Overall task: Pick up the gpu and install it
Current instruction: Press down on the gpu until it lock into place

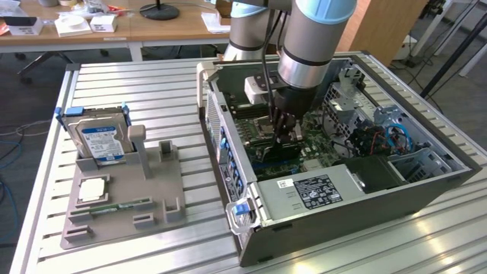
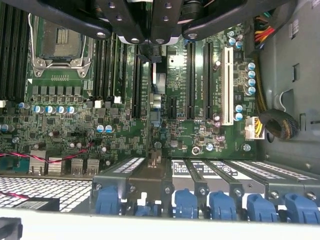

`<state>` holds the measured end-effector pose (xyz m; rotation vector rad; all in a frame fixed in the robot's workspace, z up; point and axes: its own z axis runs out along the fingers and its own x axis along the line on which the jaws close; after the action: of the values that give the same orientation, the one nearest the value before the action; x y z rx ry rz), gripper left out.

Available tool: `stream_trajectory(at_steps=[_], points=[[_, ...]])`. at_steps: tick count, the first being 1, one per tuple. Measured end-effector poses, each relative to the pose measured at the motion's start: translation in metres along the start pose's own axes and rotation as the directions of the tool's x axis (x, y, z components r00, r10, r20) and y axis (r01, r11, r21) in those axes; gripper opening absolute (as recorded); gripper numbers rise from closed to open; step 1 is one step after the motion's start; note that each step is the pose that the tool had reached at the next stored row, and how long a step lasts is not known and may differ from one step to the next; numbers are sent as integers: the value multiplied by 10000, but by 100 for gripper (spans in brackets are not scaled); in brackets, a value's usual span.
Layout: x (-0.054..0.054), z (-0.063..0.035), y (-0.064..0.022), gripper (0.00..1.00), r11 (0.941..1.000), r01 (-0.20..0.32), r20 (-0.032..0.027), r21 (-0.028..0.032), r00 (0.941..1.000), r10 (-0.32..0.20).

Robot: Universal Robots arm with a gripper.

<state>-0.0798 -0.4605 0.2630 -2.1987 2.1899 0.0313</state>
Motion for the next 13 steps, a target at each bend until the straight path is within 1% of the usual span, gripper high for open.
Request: stream_trajectory(at_steps=[8, 13], points=[[2, 19, 5, 10, 10000, 2, -9, -3, 10000, -2], [1, 23, 6, 10, 10000, 0, -2, 0, 10000, 0]])
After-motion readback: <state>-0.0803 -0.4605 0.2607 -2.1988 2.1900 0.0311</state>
